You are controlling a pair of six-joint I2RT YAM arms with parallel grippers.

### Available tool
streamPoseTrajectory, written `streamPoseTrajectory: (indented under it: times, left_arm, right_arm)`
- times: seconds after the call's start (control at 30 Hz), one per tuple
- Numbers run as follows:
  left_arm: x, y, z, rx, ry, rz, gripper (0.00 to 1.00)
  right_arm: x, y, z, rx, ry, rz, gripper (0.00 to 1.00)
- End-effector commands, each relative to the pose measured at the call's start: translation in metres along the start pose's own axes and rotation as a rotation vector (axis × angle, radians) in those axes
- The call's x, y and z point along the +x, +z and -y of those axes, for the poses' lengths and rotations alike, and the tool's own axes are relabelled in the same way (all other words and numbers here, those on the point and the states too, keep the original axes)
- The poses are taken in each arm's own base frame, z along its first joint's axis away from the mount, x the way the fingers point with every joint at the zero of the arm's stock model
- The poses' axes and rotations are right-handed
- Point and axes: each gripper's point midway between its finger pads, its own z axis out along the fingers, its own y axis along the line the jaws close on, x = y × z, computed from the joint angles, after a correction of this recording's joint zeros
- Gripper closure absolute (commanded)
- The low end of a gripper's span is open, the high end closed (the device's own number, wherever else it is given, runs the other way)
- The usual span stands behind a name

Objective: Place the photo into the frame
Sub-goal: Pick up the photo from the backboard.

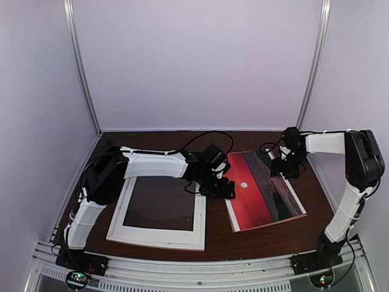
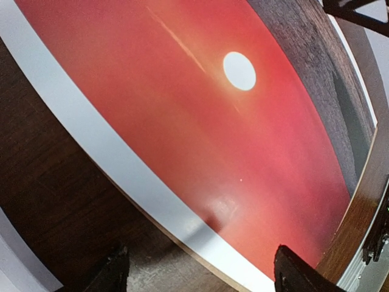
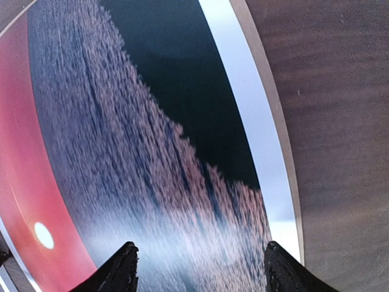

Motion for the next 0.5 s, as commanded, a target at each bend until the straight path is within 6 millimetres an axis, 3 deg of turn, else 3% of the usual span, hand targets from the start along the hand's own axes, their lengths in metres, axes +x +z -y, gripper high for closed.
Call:
streamPoseTrajectory:
  times: [0.0, 0.2, 0.47]
  left_arm:
    - [0.016, 0.008, -0.026, -0.072, -0.007, -0.052, 0.16]
    - [0.017, 0.008, -0.026, -0.073, -0.003, -0.061, 0.12]
    - [0.019, 0.008, -0.027, -0.071, -0.002, -0.072, 0.09]
  right_arm:
    - [-0.039, 0.01, -0.002, -0.006, -0.029, 0.067, 0.27]
    - [-0.069, 0.024, -0.006, -0.019, -0.038, 0.081, 0.23]
    - [-0.086, 0.04, -0.011, -0.035, -0.035, 0.074, 0.21]
